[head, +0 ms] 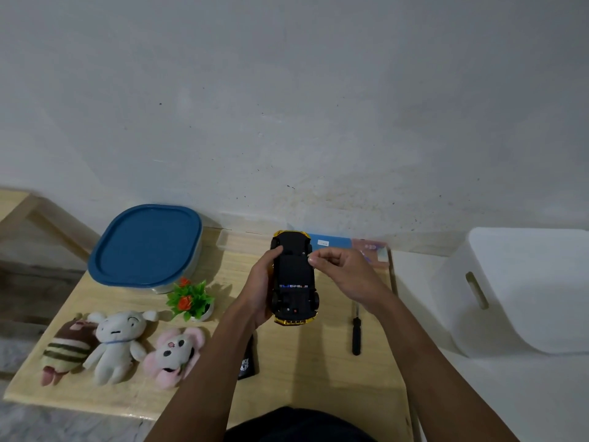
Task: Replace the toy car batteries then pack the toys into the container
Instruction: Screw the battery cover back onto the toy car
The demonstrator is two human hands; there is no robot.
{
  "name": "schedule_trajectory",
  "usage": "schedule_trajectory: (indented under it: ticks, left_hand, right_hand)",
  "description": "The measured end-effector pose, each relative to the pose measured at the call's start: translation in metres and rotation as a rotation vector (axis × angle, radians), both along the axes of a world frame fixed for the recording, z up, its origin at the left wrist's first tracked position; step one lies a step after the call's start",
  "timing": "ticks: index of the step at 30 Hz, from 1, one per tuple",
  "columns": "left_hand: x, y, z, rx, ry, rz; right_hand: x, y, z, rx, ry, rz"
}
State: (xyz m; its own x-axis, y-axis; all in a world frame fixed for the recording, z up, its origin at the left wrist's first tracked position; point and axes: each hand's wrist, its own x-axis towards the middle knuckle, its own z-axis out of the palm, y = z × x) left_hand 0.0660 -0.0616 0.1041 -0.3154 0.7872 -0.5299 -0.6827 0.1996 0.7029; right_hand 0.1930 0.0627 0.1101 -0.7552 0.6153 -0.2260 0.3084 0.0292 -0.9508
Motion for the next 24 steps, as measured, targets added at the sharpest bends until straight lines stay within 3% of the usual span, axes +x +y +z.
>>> schedule_trajectory:
  ticks: [12, 17, 24]
  left_hand:
    - [0.002, 0.0, -0.002, 0.022, -0.024, 0.007]
    - [0.003, 0.0, -0.002, 0.052, -0.036, 0.0]
    - [0.002, -0.002, -0.006, 0.045, -0.015, -0.043]
  right_hand:
    - [0.004, -0.006, 0.004, 0.074, -0.026, -0.01]
    - [0.004, -0.011, 0.004, 0.188, -0.061, -0.049]
    - [0.003, -0.018, 0.0, 0.19, -0.034, -0.151]
